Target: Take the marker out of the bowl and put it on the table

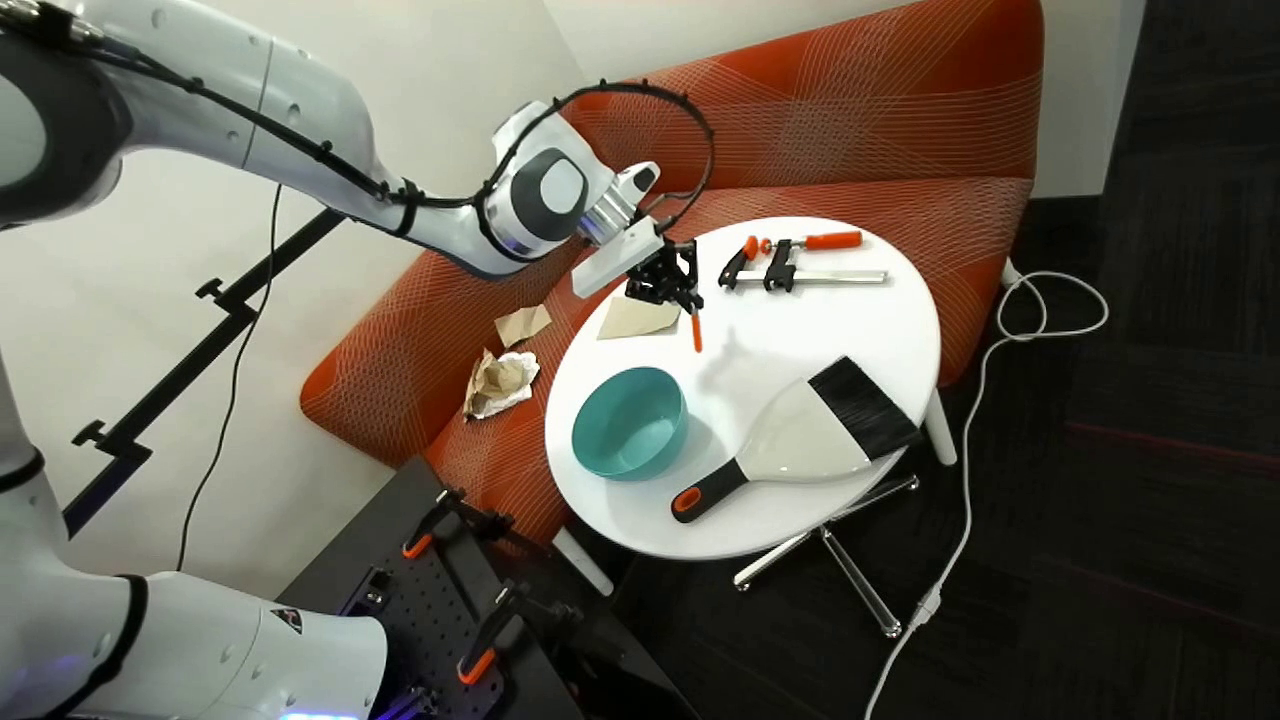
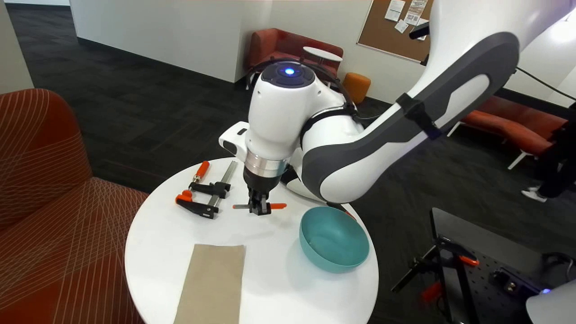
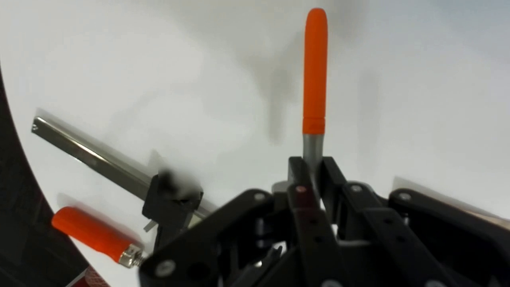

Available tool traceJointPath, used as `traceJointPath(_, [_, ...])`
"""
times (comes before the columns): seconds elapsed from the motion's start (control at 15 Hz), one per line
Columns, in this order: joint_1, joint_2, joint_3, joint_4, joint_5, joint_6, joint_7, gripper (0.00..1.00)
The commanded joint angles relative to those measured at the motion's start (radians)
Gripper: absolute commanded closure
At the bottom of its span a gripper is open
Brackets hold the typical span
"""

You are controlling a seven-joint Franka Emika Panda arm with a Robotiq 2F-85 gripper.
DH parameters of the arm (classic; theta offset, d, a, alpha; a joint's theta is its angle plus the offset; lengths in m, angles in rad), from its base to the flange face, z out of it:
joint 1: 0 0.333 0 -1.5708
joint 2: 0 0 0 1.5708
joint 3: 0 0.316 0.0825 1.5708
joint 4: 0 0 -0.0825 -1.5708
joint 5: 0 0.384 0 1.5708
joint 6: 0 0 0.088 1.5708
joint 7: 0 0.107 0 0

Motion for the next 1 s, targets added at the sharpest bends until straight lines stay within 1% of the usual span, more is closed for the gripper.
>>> traceJointPath(0.0, [-0.030, 0.039, 0.031, 0.049, 0.002, -0.024, -0.049, 0.97])
traceJointPath(0.53, [-0.065, 0.077, 0.072, 0.075, 0.010, -0.050, -0.138, 0.97])
traceJointPath(0.6, [-0.067, 0.079, 0.074, 0.077, 0.013, -0.059, -0.142, 0.62])
traceJointPath(0.67, [-0.070, 0.079, 0.077, 0.078, 0.015, -0.061, -0.139, 0.61])
traceJointPath(0.8, [-0.074, 0.076, 0.079, 0.078, 0.016, -0.070, -0.138, 0.48])
traceJointPath(0.93, [-0.074, 0.066, 0.079, 0.074, 0.017, -0.074, -0.135, 0.32])
